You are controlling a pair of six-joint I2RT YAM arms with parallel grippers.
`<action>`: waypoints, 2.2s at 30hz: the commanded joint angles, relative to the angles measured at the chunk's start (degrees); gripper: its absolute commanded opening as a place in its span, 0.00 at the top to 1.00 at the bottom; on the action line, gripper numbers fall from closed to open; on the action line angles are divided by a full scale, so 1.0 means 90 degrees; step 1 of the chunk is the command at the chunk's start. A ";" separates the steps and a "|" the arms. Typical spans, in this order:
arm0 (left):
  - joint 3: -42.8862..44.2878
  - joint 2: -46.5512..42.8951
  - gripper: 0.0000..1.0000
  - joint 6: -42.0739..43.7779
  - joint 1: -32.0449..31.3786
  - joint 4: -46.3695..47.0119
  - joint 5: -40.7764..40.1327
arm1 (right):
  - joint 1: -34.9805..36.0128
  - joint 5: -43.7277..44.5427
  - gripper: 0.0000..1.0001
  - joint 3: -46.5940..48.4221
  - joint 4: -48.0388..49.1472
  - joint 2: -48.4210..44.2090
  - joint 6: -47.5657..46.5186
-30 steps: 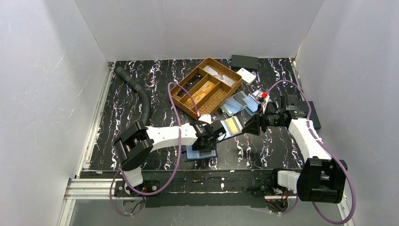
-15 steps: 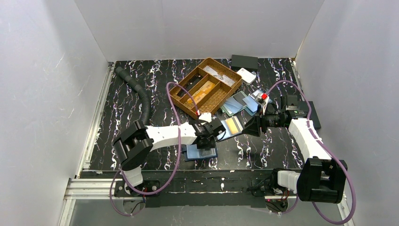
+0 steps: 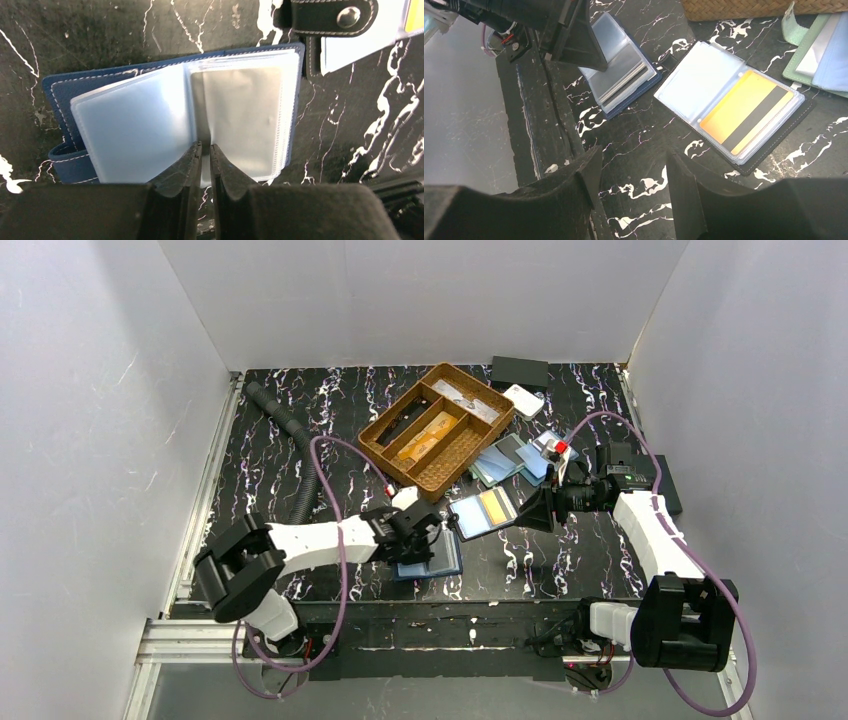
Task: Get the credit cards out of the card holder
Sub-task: Remove the credit card from the card holder.
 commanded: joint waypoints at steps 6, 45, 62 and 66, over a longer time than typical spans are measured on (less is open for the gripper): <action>-0.1557 -0.1091 0.98 -0.0121 0.0387 0.1769 0.0698 | 0.0307 -0.0212 0.42 0.0263 -0.0262 0.0051 -0.0399; -0.1776 -0.0860 1.00 0.0441 0.0404 0.2306 0.0587 | 0.4115 0.2849 0.51 0.0152 0.4152 0.2411 0.6457; -0.1794 -0.0504 1.00 0.0311 0.0408 0.2315 0.0663 | 0.4184 0.2577 0.49 -0.0592 0.5100 0.2017 0.6980; -0.1812 -0.0475 1.00 0.0300 0.0406 0.2320 0.0660 | 0.4185 0.2708 0.49 -0.0566 0.5054 0.1873 0.6878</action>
